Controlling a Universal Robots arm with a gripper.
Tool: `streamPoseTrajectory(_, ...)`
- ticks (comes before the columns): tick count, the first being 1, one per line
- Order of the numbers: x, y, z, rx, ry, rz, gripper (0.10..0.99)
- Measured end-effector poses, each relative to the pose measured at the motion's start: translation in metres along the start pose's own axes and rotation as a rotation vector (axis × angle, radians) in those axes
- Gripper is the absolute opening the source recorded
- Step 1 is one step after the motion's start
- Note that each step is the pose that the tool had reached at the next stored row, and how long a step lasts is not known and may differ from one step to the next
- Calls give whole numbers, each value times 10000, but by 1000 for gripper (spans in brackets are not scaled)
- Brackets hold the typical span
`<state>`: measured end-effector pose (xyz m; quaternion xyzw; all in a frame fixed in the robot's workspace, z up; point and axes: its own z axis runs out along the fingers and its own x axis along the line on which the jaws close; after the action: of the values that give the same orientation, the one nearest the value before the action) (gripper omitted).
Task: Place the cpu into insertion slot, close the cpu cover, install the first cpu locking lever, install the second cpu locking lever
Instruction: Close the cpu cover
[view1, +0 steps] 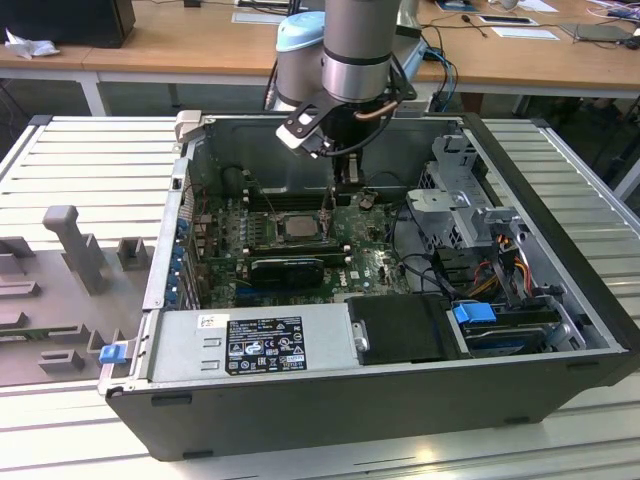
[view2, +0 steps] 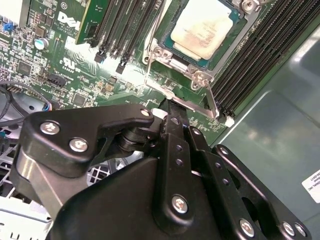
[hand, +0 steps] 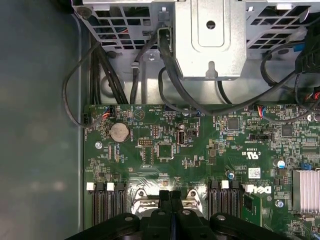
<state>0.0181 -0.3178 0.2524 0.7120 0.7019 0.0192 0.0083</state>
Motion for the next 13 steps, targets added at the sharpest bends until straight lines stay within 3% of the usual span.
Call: streamPoseTrajectory(13, -1, -39, 0, 0, 0, -1, 106)
